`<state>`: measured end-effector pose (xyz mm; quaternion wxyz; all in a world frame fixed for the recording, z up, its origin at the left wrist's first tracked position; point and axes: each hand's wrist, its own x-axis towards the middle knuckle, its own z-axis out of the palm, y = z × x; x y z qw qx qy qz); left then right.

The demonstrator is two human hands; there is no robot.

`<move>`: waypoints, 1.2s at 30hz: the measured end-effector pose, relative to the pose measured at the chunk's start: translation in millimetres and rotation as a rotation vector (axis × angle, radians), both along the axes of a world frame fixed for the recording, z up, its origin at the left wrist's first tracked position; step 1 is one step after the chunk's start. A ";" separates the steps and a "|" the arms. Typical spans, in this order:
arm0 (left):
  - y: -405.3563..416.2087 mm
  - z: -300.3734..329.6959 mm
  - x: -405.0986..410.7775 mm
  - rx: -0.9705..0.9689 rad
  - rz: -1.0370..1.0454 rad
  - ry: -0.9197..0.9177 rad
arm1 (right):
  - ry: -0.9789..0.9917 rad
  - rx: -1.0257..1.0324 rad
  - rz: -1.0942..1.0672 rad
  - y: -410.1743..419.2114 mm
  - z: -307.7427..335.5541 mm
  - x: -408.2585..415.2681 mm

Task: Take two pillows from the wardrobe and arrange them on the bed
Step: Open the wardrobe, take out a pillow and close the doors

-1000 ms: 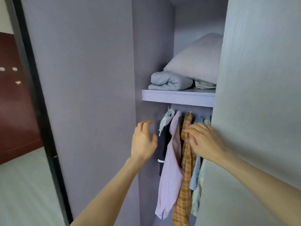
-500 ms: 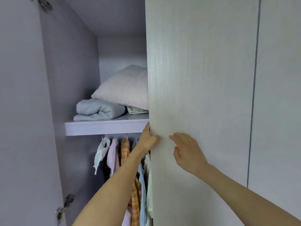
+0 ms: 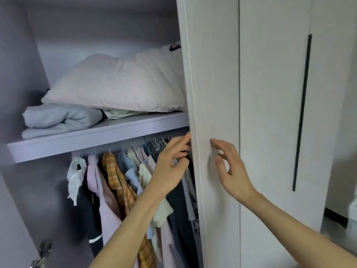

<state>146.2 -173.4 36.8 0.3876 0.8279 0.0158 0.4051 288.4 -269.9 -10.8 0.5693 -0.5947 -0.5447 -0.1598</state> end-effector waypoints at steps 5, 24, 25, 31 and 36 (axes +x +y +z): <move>-30.8 3.0 29.8 0.195 -0.168 0.077 | 0.052 0.105 -0.034 -52.9 7.6 9.3; -138.4 18.2 222.8 0.876 -0.160 0.278 | 0.351 0.206 -0.719 -180.4 25.5 105.7; -137.6 19.8 226.9 0.881 -0.169 0.281 | 0.359 0.194 -0.743 -180.8 28.0 107.6; -97.6 40.3 220.0 0.774 -0.111 0.226 | -0.018 0.270 -0.960 -153.1 52.2 85.5; -3.7 63.8 181.4 0.755 0.145 0.168 | -0.139 0.197 -0.744 -81.2 73.4 73.7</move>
